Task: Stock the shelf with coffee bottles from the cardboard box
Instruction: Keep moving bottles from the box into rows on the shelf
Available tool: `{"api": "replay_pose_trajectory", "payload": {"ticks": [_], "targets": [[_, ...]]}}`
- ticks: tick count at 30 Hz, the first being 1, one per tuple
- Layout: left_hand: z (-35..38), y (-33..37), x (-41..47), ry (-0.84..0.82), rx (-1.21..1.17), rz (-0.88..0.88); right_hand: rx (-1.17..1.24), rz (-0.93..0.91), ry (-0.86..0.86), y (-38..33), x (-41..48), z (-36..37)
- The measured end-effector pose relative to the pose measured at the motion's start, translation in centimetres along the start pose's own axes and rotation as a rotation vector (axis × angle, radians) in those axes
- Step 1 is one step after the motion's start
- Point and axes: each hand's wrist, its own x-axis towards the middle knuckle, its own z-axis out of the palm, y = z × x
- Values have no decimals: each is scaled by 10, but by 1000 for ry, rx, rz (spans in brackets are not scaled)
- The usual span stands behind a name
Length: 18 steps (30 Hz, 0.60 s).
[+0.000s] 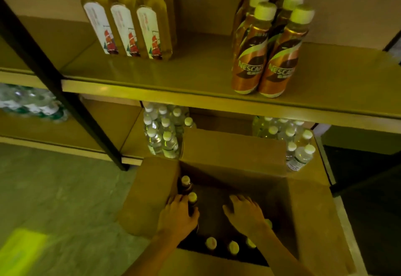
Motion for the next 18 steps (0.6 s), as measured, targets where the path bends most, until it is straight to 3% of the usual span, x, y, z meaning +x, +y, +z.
{"api": "replay_pose_trajectory", "payload": {"ticks": [7,11,15,18], "targets": [[31,39,6,91,-234,-221,-23,-138,-184,-9,54,0],[50,71,5,181,-709,-617,118,-130,-238,-14,90,-7],[62,85,26,246,-892,-943,181,-156,-288,-36,119,-12],[70,83,50,296,-1042,-1056,266,-218,-355,-57,136,-8]]}}
